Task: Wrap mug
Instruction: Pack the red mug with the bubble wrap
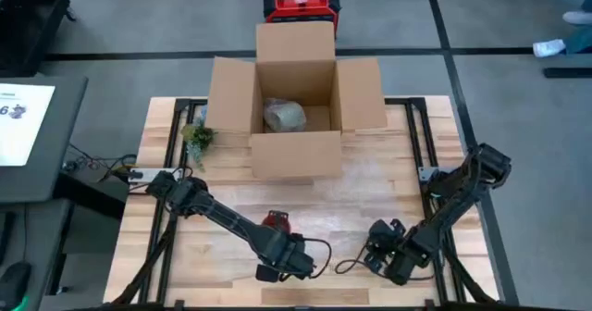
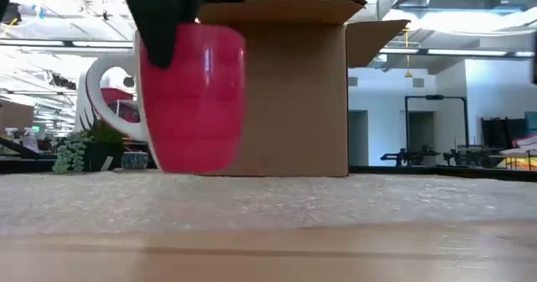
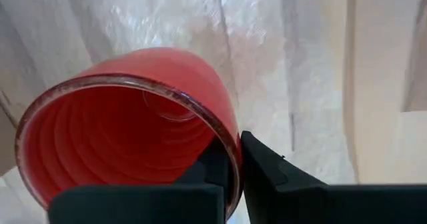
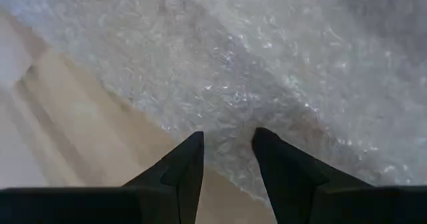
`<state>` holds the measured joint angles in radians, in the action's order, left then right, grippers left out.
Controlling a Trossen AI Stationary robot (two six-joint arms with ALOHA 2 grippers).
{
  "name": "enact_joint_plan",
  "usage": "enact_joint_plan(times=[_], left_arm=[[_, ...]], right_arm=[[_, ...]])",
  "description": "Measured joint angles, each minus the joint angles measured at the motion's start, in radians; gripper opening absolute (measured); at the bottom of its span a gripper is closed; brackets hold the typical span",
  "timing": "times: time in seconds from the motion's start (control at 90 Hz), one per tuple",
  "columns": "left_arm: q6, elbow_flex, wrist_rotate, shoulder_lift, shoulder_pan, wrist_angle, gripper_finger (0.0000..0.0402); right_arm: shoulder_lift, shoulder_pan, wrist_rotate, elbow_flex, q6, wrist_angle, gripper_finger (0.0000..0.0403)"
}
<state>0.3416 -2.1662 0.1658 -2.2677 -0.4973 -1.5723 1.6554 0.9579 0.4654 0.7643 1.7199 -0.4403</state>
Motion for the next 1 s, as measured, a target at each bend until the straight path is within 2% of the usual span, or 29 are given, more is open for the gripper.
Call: enact_joint_plan(times=[0.278, 0.467, 0.722, 0.867, 1.0], left_arm=[[0.004, 0.0, 0.035, 0.0, 0.0, 0.001, 0.0001], [0.023, 0.0, 0.059, 0.0, 0.0, 0.006, 0.0001], [0.003, -0.001, 0.01, -0.008, 0.003, 0.032, 0.0001], [-0.024, -0.001, -0.083, -0.008, 0.009, 0.049, 0.0001], [-0.026, 0.009, -0.1, -0.008, 0.01, 0.065, 0.0001]], right_arm=[[0.002, 0.131, -0.021, 0.022, 0.184, 0.002, 0.0132], [0.002, 0.178, -0.019, 0.022, 0.241, 0.002, 0.0132], [0.003, 0.159, 0.026, 0.028, 0.198, 0.008, 0.0132], [0.003, 0.13, 0.048, 0.064, 0.1, 0.001, 0.0132], [0.003, 0.1, 0.06, 0.132, 0.027, -0.088, 0.0132]])
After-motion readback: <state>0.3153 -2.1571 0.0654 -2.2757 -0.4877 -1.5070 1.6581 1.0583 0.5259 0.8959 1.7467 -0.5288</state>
